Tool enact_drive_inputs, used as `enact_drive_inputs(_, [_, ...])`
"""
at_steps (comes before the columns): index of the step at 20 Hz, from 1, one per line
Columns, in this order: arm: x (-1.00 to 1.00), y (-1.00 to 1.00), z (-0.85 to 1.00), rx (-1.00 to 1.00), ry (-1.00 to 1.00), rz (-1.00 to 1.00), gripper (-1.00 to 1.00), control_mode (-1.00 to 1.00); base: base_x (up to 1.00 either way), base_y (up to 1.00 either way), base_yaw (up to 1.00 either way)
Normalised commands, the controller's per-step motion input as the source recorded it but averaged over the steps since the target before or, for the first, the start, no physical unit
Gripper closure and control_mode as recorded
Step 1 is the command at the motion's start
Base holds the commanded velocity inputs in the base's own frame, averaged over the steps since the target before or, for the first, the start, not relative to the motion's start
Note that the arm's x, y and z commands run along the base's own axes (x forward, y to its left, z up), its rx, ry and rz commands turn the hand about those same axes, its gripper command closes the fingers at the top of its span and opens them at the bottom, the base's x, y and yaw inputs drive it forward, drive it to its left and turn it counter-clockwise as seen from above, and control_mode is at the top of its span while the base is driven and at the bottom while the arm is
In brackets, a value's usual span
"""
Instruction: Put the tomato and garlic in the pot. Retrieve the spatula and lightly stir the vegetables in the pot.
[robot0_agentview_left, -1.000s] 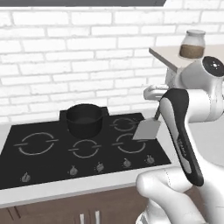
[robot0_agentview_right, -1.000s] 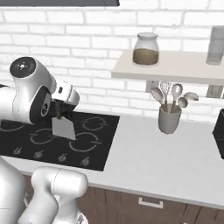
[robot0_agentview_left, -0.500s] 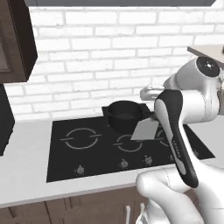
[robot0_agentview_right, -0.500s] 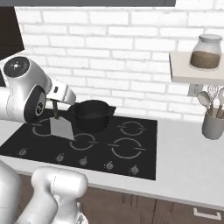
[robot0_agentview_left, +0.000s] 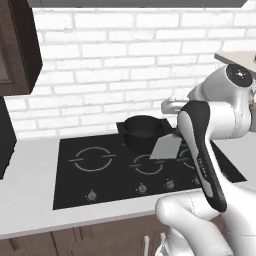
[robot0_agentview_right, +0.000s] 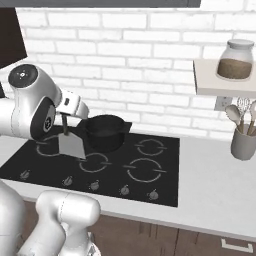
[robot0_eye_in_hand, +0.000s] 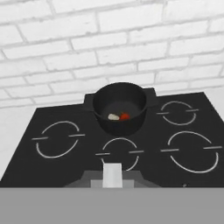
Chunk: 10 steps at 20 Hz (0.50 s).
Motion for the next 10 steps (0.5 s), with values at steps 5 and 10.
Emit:
enact_drive_inputs(5, [0.93,0.00,0.24,-0.11,-0.03,0.00,1.00,-1.00,0.00,0.00,0.00])
enact_drive_inputs(10, [0.99,0.00,0.09,-0.12,-0.07,0.00,1.00,-1.00,0.00,0.00,0.00])
